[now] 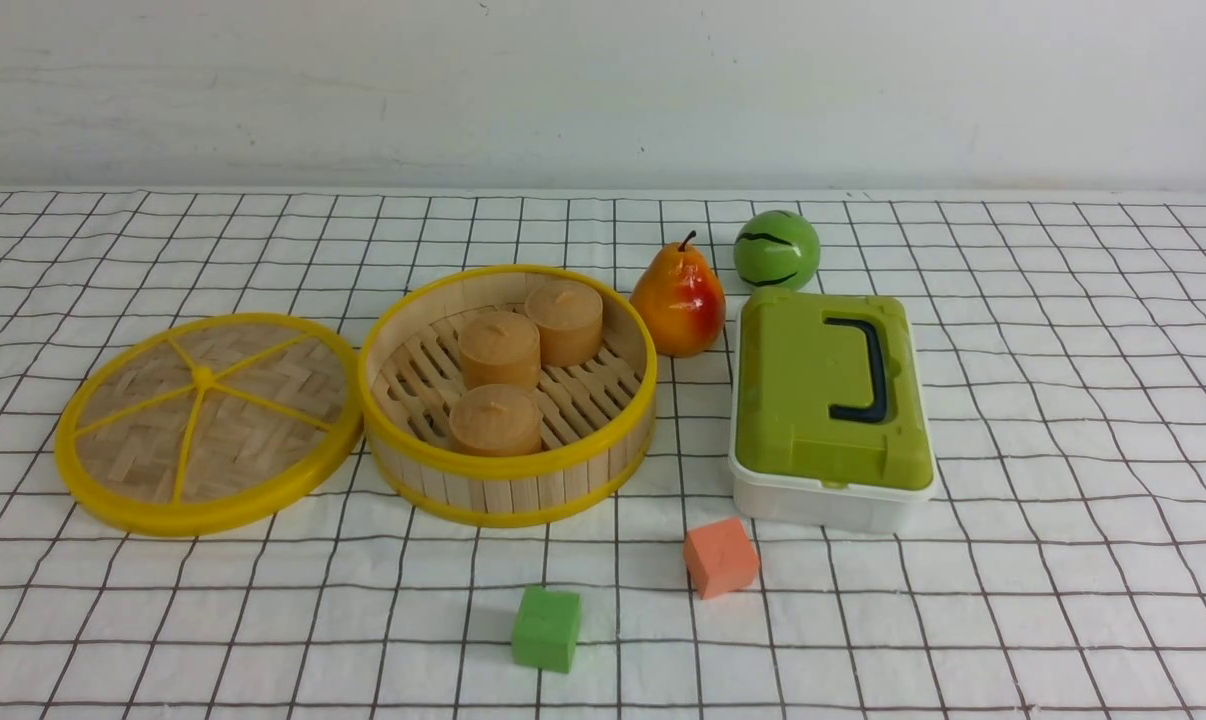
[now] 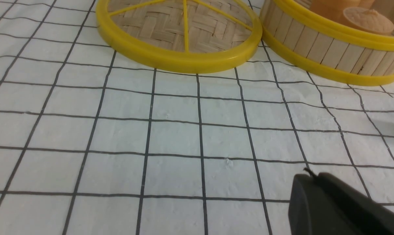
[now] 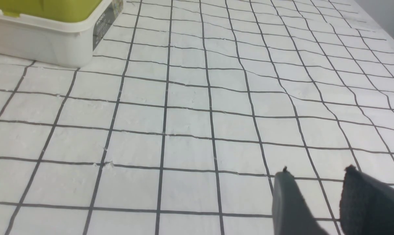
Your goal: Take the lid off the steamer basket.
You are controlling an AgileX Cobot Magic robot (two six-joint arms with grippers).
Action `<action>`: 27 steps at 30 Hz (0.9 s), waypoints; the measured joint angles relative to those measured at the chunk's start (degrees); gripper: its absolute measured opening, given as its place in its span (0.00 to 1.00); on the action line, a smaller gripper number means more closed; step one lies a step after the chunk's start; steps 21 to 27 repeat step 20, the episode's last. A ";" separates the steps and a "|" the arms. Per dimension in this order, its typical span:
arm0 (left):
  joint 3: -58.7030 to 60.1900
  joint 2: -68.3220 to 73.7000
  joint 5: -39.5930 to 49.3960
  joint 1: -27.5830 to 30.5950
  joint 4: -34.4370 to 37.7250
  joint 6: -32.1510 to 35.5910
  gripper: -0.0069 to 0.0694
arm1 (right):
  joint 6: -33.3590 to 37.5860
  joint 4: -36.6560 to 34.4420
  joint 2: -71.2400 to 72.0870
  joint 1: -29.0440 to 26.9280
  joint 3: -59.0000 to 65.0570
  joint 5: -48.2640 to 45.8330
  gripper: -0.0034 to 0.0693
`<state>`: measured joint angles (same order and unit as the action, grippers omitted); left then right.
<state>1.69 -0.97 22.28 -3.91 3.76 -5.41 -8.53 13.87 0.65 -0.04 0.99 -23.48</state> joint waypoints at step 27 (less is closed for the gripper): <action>0.00 0.00 0.00 0.00 0.00 0.00 0.12 | 0.00 0.00 0.00 0.00 0.00 0.00 0.38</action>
